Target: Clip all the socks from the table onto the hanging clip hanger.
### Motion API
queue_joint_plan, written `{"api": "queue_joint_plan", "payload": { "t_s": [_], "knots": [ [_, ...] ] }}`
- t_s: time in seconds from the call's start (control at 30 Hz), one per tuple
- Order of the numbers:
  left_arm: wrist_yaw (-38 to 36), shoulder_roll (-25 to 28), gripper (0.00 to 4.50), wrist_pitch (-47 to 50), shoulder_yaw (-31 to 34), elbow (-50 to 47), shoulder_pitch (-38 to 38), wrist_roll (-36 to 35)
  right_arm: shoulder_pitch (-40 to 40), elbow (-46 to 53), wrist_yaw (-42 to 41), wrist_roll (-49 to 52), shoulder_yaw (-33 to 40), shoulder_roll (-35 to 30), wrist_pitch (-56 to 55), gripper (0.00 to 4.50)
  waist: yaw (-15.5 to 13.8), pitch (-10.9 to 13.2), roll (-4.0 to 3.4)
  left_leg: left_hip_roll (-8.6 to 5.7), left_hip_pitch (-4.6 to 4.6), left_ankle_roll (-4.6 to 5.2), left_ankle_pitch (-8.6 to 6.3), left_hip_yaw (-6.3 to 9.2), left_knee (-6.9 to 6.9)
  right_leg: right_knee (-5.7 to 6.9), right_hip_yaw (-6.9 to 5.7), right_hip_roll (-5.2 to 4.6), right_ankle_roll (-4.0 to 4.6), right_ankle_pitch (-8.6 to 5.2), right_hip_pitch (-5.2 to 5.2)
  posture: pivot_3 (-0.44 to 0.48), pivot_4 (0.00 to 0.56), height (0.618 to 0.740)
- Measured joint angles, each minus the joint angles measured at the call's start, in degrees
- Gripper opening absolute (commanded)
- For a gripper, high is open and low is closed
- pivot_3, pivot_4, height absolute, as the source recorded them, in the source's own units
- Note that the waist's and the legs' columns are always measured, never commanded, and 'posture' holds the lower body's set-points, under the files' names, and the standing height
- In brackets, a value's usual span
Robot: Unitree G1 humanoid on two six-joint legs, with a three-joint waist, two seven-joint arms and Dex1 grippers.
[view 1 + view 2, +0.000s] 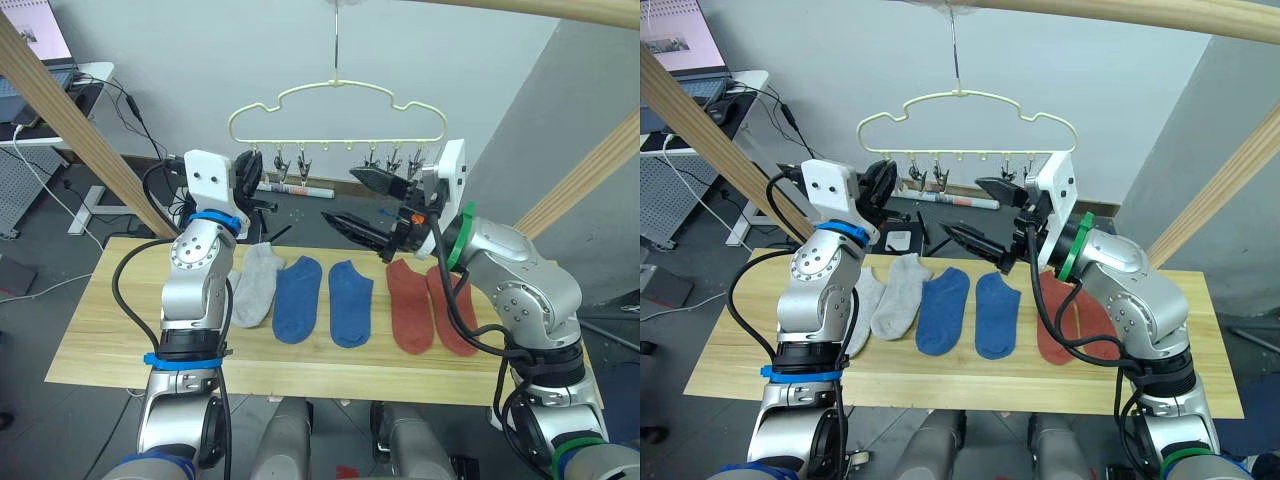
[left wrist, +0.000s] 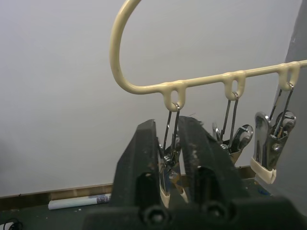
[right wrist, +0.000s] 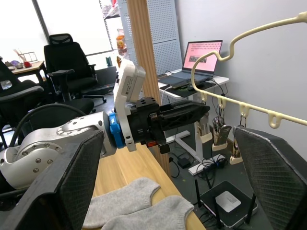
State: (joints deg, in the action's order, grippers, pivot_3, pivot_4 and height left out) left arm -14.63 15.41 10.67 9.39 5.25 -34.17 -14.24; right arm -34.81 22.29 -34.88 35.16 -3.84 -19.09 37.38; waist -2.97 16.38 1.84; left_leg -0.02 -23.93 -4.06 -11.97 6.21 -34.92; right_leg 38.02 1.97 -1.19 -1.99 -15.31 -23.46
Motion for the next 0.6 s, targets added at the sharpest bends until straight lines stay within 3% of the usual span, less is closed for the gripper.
{"api": "queue_joint_plan", "payload": {
  "t_s": [0.17,0.27,0.43,0.6],
  "knots": [
    [0.02,0.03,0.01,0.15,0.00,-0.07,-0.07,-0.14,0.64,0.37,0.46,-0.01,0.30,-0.27,0.42,4.50,0.06,0.00,0.00,0.00,0.00,0.00,0.00,0.01,0.00,0.01,-0.01,0.00,0.00,0.00,0.00,0.176,0.302,0.740],
    [-0.14,0.57,0.01,1.50,0.02,-0.58,-0.23,-0.60,5.78,1.74,2.33,-3.17,-0.29,-2.82,0.47,4.50,-0.10,0.00,0.01,-0.04,-0.02,0.00,0.00,0.02,0.00,-0.01,-0.01,-0.03,-0.01,0.00,0.01,0.181,0.302,0.740],
    [-2.90,2.79,0.01,7.62,0.39,-3.62,0.52,-4.20,18.85,-4.08,13.16,-19.46,-1.99,-7.38,-2.65,4.50,-0.07,0.01,0.02,-0.11,0.00,-0.01,0.01,-0.05,0.00,0.02,0.06,-0.10,-0.03,-0.01,-0.02,0.186,0.302,0.740],
    [-5.18,3.67,0.01,13.01,1.35,-6.32,2.29,-8.15,22.08,-12.22,20.84,-27.67,-0.76,-5.80,-6.65,4.50,0.76,0.04,0.00,0.08,0.05,-0.12,0.07,-0.10,0.00,0.06,0.11,0.05,-0.29,-0.17,-0.05,0.180,0.296,0.740]
  ]
}}
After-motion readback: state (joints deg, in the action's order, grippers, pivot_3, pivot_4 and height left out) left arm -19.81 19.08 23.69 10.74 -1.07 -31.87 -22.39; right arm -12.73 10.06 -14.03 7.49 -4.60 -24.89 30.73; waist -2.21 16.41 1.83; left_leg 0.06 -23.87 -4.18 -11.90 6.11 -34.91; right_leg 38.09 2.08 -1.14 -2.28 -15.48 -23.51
